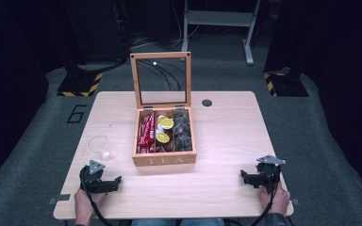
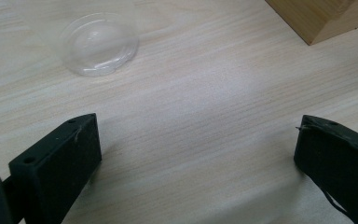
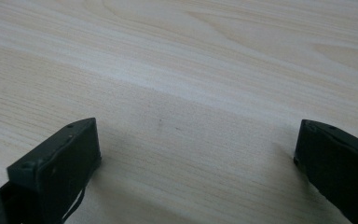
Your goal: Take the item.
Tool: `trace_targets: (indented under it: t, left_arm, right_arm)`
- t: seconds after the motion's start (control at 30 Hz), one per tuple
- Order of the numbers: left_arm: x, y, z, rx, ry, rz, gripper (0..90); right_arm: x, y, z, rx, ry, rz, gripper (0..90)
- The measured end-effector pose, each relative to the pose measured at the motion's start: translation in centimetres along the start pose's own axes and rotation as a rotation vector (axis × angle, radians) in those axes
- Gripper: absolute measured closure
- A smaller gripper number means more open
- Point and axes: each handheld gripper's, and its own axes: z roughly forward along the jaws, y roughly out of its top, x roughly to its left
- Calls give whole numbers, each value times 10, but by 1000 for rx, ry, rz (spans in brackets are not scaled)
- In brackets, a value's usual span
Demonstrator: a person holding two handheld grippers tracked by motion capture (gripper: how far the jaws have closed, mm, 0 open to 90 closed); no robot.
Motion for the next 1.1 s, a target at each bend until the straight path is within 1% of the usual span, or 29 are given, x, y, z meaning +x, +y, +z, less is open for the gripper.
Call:
trace_targets:
  t: [0.03,0.1,0.13,0.17,0.3,0.37,0.43,0.47,0.5,0.53,0.6,0.67,0.77,0.8,0.83,0.87,0.9,0.97,1.0,1.1]
  left_arm:
    - [-1,-1,1,-14,10,-2,3]
    - [-2,-1,0,-18,22,7,3]
    - [-3,-2,-1,-19,30,18,3]
    - [-4,-2,-1,-23,32,15,3]
    - [-2,-1,0,-17,18,-4,2]
    - [-2,-1,-1,-15,21,-1,2]
    - [-2,-1,-1,-13,20,-11,2]
    - [-2,-2,0,-11,21,-25,3]
    - [-1,-2,-1,-1,14,-26,2]
    - [-2,-2,-1,-12,27,-28,2]
    - [-2,-2,-1,-13,29,-29,2]
    - [-1,-2,-2,-7,23,-22,3]
    - [-1,-3,-3,-3,22,-28,3]
    - [0,-3,-5,12,17,-21,4]
    - [0,-3,-6,15,22,-20,4]
    - [-2,-4,-8,5,19,-24,4]
    - [-2,-4,-8,5,19,-24,4]
    - [-3,-4,-12,-5,4,-32,4]
    - [-4,-3,-13,-4,-3,-32,5]
    - [-9,0,-19,-7,-23,-18,6]
  right_arm:
    - [0,0,0,0,0,0,0]
    - [0,0,0,1,0,0,0]
    - [0,0,0,0,0,1,0]
    - [0,0,0,1,0,1,0]
    - [0,0,0,0,1,1,0]
    - [0,0,0,1,1,1,0]
    - [0,0,0,4,8,2,0]
    - [0,0,0,5,8,2,0]
    - [0,0,0,4,9,1,0]
    - [0,0,0,5,9,1,0]
    - [0,0,0,4,9,1,0]
    - [-1,0,0,6,11,-11,0]
    - [-1,0,0,5,11,-10,0]
    - [-1,1,0,6,13,-11,0]
    - [-1,1,0,6,13,-11,0]
    - [-1,1,0,6,13,-13,0]
    - [-1,1,0,6,13,-13,0]
    - [-1,1,0,6,14,-13,0]
    - [-2,1,1,3,14,-22,0]
    - [-2,1,1,5,15,-19,0]
